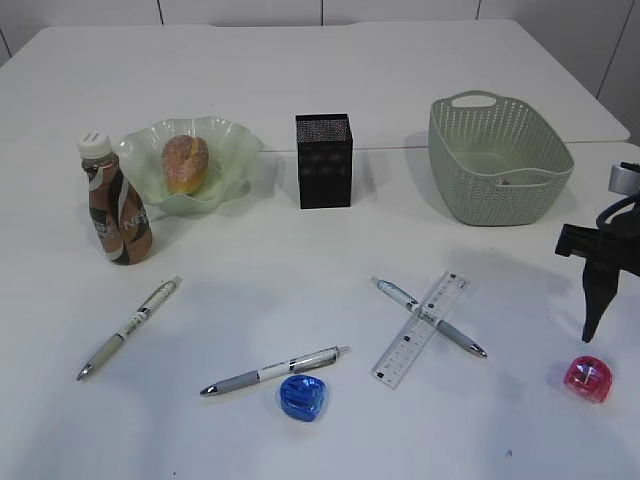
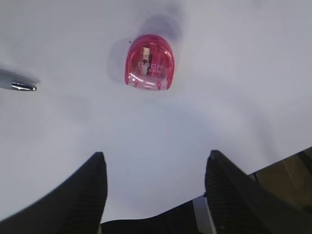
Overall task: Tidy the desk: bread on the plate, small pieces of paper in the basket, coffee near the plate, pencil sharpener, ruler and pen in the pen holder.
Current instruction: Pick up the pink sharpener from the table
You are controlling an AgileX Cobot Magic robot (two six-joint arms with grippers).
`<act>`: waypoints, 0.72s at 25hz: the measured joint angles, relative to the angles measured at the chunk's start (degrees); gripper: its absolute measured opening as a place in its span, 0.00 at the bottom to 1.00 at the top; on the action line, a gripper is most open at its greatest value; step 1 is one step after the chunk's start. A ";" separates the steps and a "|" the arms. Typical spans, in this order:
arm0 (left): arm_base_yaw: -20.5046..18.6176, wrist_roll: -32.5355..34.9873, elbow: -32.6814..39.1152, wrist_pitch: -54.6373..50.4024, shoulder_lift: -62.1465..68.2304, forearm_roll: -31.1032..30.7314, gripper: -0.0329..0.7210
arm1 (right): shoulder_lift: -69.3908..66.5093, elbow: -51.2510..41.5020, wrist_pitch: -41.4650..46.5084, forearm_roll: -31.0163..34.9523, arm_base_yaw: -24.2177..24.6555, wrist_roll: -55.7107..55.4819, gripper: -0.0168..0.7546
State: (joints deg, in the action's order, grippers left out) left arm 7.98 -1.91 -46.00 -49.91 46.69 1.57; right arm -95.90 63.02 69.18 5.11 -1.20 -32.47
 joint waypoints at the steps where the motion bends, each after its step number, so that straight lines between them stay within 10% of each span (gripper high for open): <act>1: 0.00 0.00 0.00 0.00 0.00 0.00 0.74 | 0.00 0.00 -0.50 0.00 0.00 0.00 0.66; 18: 0.00 0.00 0.00 0.00 0.00 -0.11 0.74 | -4.41 -3.92 -11.31 -0.73 0.00 -0.21 0.65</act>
State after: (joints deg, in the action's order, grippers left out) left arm 7.98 -1.91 -46.00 -49.91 46.69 1.46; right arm -100.31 59.10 57.87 4.38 -1.20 -32.68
